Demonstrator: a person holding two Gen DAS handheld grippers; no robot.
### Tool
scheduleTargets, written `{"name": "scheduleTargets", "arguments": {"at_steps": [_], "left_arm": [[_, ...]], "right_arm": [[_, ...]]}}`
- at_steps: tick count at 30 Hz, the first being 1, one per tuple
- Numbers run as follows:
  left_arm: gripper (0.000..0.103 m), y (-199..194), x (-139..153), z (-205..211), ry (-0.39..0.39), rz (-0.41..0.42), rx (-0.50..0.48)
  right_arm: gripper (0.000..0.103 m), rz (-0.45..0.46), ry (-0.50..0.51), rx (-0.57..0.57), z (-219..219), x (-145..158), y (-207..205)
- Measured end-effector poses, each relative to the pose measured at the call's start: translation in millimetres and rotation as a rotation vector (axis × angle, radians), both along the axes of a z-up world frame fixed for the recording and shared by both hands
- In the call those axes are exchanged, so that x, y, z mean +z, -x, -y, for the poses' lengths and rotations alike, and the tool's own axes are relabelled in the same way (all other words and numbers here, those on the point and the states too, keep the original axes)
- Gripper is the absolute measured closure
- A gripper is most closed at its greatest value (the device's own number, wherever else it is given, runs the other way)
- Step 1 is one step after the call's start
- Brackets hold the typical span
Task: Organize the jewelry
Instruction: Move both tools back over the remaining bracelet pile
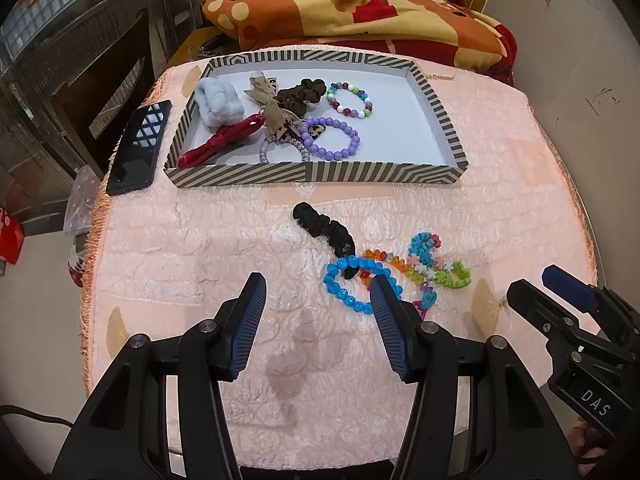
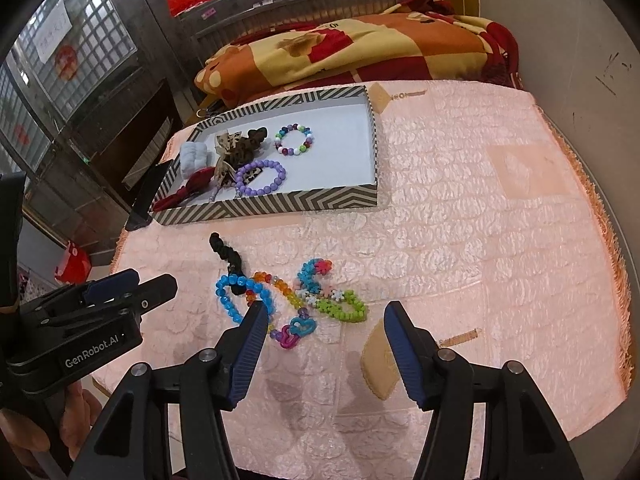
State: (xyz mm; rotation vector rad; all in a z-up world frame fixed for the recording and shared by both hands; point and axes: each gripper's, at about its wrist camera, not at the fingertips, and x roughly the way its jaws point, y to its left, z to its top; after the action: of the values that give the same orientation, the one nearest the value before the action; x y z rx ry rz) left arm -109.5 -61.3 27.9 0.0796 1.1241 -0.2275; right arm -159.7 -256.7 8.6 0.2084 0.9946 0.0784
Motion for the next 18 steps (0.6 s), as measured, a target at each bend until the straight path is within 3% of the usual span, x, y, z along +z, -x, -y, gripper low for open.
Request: {"name": "scheduleTargets", "arguments": {"at_steps": [18], "left_arm": [[0.049,-9.3,-8.8,1.9,-0.013,-0.025,0.011]], "right_arm": [[0.044,-0.036,0.013,0.023,-0.6,-9.7,-10.1]]}}
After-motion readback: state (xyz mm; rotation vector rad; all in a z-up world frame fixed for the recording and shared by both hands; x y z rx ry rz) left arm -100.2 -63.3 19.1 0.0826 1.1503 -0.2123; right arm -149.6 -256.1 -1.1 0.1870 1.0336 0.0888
